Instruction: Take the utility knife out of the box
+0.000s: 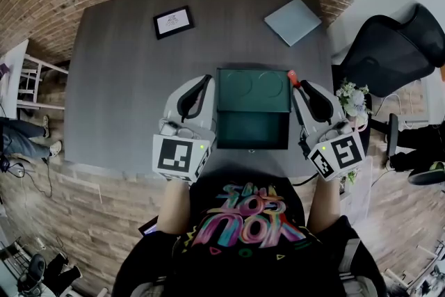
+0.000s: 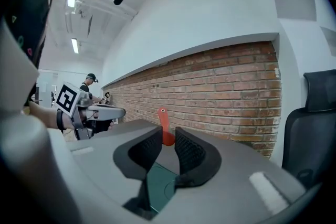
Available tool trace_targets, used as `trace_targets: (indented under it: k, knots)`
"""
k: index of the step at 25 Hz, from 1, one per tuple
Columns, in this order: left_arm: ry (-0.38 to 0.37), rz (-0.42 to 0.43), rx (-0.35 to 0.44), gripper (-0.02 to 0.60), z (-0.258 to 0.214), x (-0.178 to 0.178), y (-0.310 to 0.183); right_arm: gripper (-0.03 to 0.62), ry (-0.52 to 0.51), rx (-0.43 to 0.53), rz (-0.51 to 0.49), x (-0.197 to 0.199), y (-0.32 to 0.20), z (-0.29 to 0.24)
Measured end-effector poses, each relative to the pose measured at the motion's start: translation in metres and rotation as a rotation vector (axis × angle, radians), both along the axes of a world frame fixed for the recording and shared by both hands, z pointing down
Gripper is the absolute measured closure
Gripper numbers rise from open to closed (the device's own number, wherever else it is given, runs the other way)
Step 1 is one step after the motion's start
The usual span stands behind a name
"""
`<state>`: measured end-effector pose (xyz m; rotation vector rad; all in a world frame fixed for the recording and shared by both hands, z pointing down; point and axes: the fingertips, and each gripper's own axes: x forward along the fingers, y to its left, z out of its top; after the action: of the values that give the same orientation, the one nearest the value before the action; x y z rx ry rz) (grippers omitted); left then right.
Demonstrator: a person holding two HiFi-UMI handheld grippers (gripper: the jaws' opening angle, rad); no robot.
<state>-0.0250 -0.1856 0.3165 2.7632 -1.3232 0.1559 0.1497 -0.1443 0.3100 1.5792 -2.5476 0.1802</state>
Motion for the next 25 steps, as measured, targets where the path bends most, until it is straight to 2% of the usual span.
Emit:
trace_targets:
  k: [25]
  knots:
    - [0.0,-0.013,-0.013,0.58,0.0011,0.0023,0.0023,0.519,-0.019,0.011,0.004,0.0044,0.0003,-0.0025]
